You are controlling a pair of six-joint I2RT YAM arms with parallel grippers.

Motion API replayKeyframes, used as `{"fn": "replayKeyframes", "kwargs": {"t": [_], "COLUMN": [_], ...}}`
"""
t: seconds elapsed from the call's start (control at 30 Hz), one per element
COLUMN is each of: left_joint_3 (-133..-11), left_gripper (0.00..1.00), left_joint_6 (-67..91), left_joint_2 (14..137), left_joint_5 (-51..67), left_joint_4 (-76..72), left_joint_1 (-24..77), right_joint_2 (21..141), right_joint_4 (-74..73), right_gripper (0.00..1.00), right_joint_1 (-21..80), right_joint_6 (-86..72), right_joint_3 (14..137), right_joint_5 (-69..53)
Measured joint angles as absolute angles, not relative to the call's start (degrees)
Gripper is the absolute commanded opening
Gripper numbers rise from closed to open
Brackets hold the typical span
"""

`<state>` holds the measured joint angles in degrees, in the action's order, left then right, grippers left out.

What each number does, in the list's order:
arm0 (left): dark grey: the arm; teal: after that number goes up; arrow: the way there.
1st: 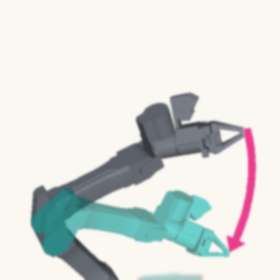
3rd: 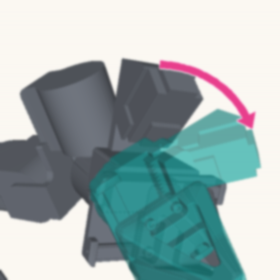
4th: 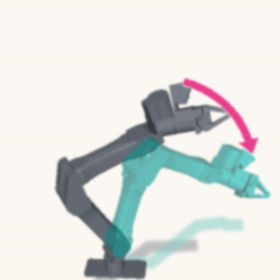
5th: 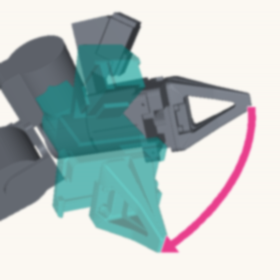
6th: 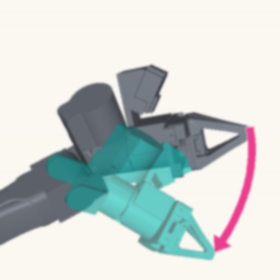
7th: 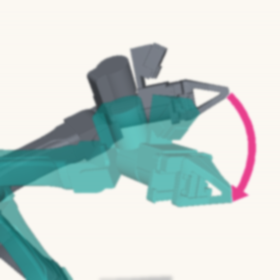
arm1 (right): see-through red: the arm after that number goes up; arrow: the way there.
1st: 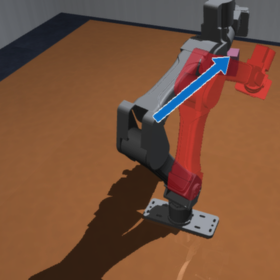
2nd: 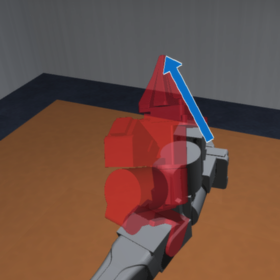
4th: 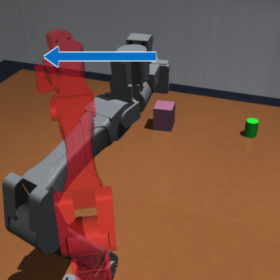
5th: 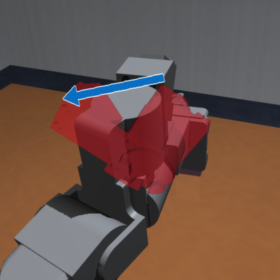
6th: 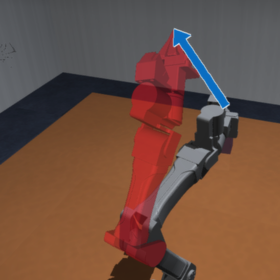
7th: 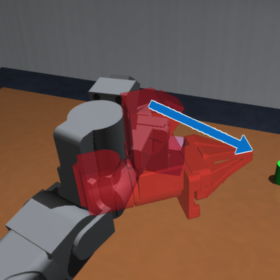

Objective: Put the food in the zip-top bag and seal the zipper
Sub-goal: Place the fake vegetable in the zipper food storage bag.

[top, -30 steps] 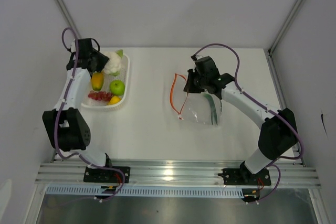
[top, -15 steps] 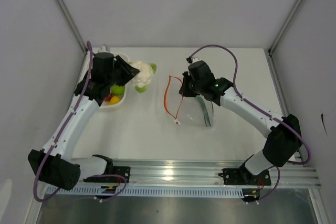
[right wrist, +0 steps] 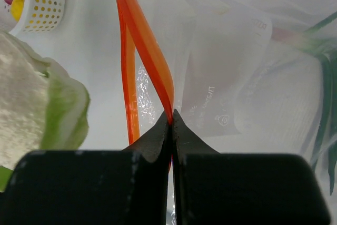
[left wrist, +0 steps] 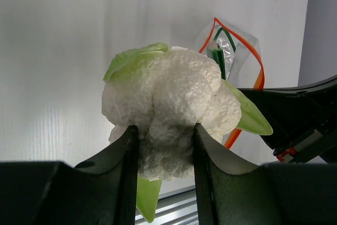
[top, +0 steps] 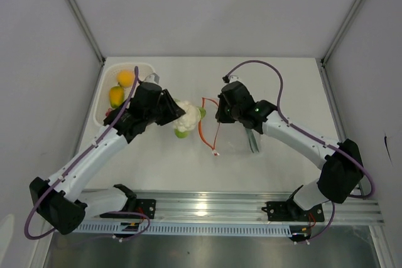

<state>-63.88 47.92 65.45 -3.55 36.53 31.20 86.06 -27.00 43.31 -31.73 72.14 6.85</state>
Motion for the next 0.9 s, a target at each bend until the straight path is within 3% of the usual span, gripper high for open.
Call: {"fn": "replayKeyframes", "kwargs": {"t": [0.57,0.9], "left_joint_3": [-65.2,-75.2], "left_gripper": [0.01,0.01], "left_joint_6": [49.4,51.0], "left_joint_2": [73.9,83.5], "left_joint_5": [-6.0,-13.2], "left_joint_4": [38.9,47.2], "left_joint_1": [38.0,41.5], "right_joint_2": [86.2,87.8], "right_joint_4": [-27.0,-26.3], "right_gripper": [0.0,0.0], "right_joint_1": [48.8,51.3], "right_joint_6": [-34.5,-36.8], "right_joint_3": [74.5,77.5], "right_joint_5": [9.6,8.4]}}
